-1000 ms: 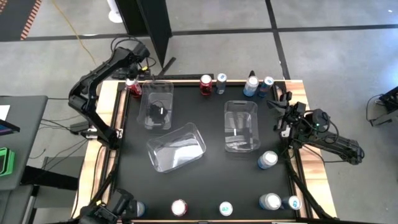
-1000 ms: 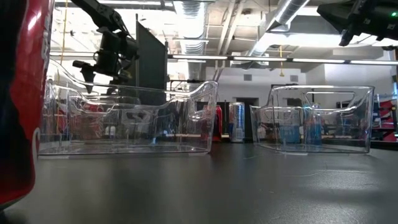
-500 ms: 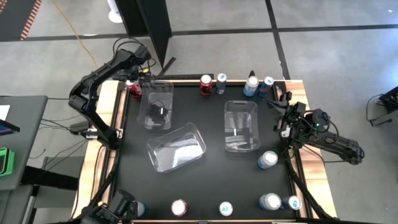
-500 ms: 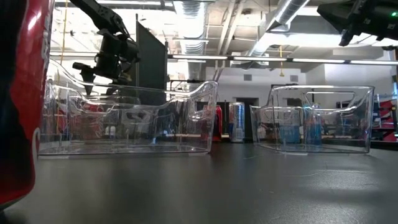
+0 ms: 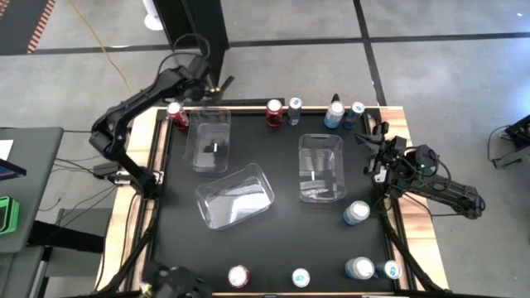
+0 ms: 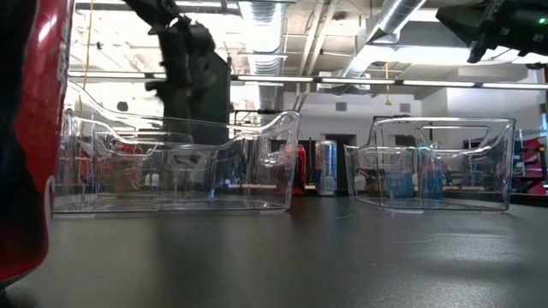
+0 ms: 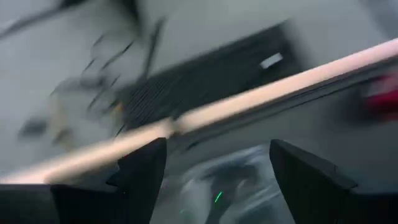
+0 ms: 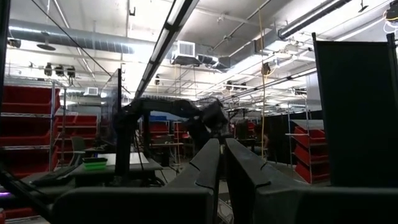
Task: Sort soda cans
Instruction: Put the top left red soda can into the left transparent bin
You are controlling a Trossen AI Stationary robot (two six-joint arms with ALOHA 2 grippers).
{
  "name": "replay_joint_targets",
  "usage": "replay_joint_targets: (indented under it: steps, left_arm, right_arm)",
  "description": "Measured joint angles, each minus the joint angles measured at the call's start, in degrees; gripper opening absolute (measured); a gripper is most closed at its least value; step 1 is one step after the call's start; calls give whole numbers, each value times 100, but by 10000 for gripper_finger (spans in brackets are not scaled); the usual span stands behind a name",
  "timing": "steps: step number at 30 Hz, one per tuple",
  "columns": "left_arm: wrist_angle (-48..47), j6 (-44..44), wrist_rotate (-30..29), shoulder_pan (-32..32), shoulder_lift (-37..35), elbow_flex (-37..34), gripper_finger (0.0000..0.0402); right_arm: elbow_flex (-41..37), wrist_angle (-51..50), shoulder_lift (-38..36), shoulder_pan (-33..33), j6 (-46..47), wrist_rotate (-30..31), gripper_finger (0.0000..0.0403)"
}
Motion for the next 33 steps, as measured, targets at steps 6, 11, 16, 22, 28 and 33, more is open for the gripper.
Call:
replay_joint_targets:
  steps: [6,11,16,22,28,33]
  left_arm:
    - [1194,895,905,-580,60,123,281]
    - [1781,1673,1194,-1057,143,132,281]
    - [2299,2173,1325,-1480,293,136,281]
    - [2136,2356,155,-1645,492,203,281]
    - [1041,799,-1176,-1133,427,575,281]
    - [-305,-535,-1191,-434,422,759,281]
  right_arm:
    - [0,2,0,0,-2,2,47]
    - [0,9,0,0,-2,2,47]
    - [0,14,-1,0,-1,2,47]
    - [0,21,-2,0,0,2,47]
    - [0,13,-2,0,1,2,47]
    - [0,13,-1,0,2,2,47]
